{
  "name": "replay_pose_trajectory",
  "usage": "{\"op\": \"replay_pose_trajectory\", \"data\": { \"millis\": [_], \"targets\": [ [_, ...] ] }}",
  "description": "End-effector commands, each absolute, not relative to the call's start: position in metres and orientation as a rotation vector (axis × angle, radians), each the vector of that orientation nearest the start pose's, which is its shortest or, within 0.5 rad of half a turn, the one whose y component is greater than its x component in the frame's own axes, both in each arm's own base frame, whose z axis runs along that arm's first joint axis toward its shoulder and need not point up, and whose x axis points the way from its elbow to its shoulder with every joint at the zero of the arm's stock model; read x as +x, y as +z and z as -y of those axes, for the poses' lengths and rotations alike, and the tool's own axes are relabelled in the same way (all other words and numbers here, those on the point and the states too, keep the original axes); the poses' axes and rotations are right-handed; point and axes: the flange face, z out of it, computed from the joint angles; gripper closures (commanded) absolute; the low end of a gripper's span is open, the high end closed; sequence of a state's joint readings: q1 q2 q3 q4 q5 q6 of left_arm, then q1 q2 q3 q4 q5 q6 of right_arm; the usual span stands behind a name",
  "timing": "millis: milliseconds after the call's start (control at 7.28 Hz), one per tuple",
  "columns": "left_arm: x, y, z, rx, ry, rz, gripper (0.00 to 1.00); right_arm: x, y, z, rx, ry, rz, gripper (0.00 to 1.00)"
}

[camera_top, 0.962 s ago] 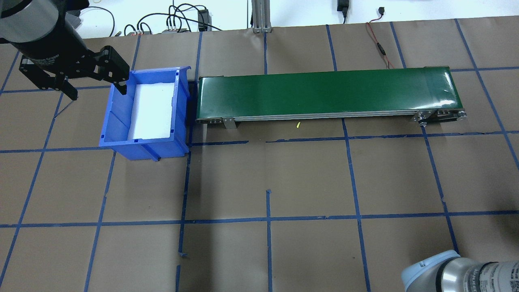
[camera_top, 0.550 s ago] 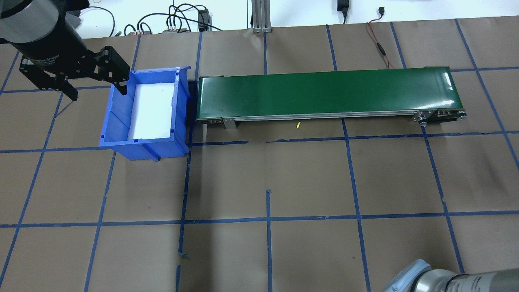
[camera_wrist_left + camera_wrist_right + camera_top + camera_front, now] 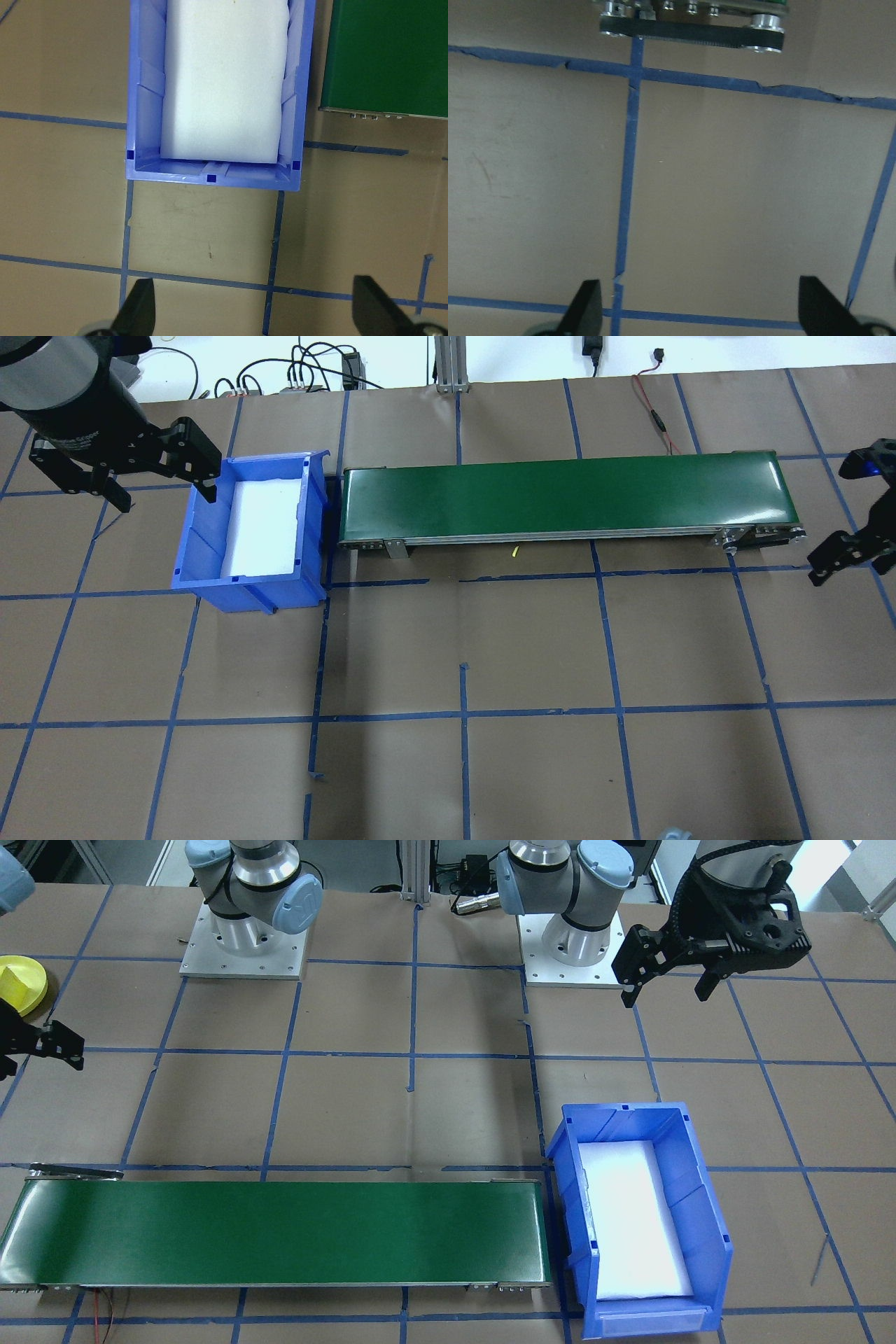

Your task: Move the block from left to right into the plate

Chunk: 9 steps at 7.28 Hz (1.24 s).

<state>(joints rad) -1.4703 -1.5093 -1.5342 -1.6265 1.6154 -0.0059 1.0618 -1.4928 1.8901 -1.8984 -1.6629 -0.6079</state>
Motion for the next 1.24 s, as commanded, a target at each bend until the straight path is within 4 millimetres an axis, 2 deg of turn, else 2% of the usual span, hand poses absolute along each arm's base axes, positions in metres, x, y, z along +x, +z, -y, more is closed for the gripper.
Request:
{"op": "replay_pose_trajectory", "data": {
  "millis": [0, 137, 275, 412, 550, 687, 825, 1100],
  "targets": [
    [-0.081, 0.531, 0.479, -0.168, -0.066, -3.090, 0.00, -0.022, 0.354, 0.490, -0.181, 0.213, -3.178, 0.00],
    [-0.083, 0.528, 0.477, -0.163, -0.054, -3.095, 0.00, 0.009, 0.363, 0.489, -0.085, 0.230, -3.159, 0.00],
    [-0.084, 0.524, 0.478, -0.158, -0.040, -3.098, 0.00, 0.038, 0.371, 0.491, -0.085, 0.196, -3.119, 0.00],
    [-0.084, 0.524, 0.477, -0.155, -0.028, -3.097, 0.00, 0.062, 0.390, 0.495, -0.094, 0.132, -3.107, 0.00],
    [-0.085, 0.525, 0.477, -0.155, -0.031, -3.098, 0.00, 0.100, 0.415, 0.496, -0.102, 0.107, -3.070, 0.00],
    [-0.085, 0.524, 0.476, -0.155, -0.028, -3.098, 0.00, 0.146, 0.449, 0.490, -0.106, 0.057, -3.072, 0.00],
    [-0.085, 0.526, 0.476, -0.155, -0.038, -3.100, 0.00, 0.172, 0.454, 0.489, -0.046, 0.053, -3.061, 0.00],
    [-0.085, 0.527, 0.476, -0.155, -0.040, -3.098, 0.00, 0.171, 0.463, 0.484, -0.019, 0.051, -3.066, 0.00]
  ]
}}
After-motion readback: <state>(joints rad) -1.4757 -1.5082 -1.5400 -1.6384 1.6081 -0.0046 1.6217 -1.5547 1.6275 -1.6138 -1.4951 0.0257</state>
